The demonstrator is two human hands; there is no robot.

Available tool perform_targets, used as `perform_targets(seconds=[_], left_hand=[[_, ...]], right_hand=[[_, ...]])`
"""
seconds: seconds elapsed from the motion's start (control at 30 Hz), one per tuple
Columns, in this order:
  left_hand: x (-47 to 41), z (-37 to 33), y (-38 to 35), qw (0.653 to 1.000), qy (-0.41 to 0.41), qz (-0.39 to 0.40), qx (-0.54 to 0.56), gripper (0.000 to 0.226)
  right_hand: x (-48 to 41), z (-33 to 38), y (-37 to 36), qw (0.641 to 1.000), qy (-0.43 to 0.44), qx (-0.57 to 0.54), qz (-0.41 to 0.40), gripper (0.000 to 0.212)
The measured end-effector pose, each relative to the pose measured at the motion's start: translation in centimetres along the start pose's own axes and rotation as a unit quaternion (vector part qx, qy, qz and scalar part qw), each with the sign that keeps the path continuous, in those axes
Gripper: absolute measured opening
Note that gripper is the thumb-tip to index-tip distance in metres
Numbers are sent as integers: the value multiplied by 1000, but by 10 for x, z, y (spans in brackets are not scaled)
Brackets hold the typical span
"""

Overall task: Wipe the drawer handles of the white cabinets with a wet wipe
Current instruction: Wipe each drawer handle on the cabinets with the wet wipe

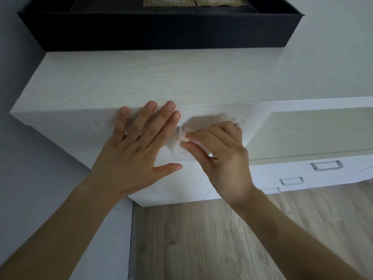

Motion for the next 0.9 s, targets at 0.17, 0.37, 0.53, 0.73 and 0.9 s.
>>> perform_targets(seconds=[0.17,0.37,0.53,0.73,0.9], left_hand=[[0,1,0,1000,1,5,6,91],[0,1,2,1000,-1,10,9,91],[0,-1,1,1000,-1,14,11,91],[0,0,2,1000,-8,14,4,91],[1,2,2,1000,-9,15,12,91]], right_hand=[[2,-16,17,999,25,14,18,11],[4,-35,38,1000,7,23,10,15],[3,0,2,1000,5,-5,7,10],[1,2,0,999,28,-11,18,7],[-1,-19,27,999,36,11,19,12]])
Point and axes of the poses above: each hand's wrist, its own x-axis away from the middle knuckle, its own y-axis out of the back of the hand, z = x × y, the point moved 10 cm from there along -x, towards the middle knuckle, and after that the axes turned 10 degrees about -z, right-handed, at the moved point
